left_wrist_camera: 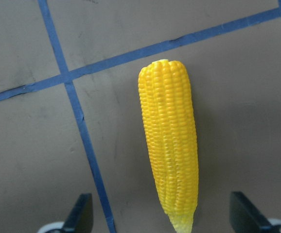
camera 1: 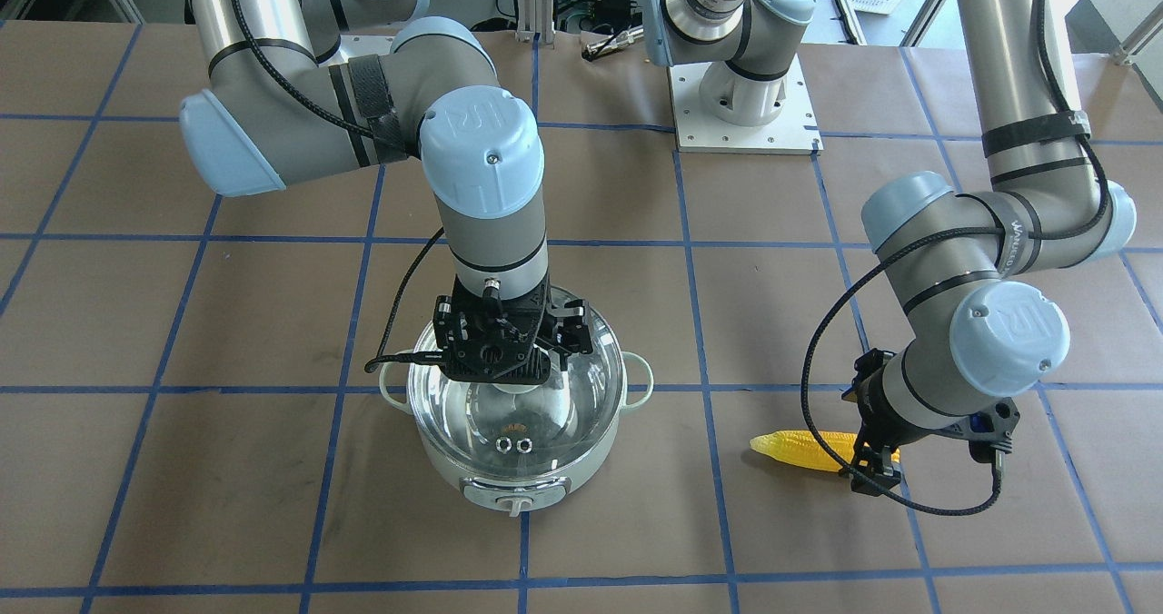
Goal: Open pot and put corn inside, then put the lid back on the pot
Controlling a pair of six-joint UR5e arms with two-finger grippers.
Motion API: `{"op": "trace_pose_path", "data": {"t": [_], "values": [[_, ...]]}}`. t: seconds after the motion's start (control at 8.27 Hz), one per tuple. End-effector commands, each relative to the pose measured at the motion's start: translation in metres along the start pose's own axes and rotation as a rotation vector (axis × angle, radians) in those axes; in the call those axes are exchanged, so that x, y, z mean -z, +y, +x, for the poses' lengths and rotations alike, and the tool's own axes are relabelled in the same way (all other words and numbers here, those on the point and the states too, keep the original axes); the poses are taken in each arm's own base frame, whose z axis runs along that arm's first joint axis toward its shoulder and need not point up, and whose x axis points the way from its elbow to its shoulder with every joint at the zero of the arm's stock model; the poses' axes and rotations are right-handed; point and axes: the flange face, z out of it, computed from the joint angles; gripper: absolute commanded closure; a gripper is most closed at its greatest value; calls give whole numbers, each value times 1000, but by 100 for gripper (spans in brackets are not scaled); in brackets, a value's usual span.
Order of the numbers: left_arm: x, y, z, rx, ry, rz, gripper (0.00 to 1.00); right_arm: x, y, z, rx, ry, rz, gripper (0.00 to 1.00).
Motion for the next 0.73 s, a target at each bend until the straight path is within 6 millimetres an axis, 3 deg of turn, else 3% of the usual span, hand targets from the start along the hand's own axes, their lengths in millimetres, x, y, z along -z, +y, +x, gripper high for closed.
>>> {"op": "trace_pose_path", "data": {"t": [0.0, 0.24, 0.36, 0.6], "values": [[-23, -11, 7, 16, -17, -11, 0, -11, 3, 2, 24, 9, -18, 4], [-39, -18, 6, 29, -36, -21, 0, -12, 3, 2, 21, 9, -20, 43], [-46, -18, 7, 28, -47, -24, 0, -10, 3, 2, 22, 7, -18, 54], [-61, -17, 7, 25, -70, -35, 0, -7, 1, 1, 26, -1, -1, 64]]}}
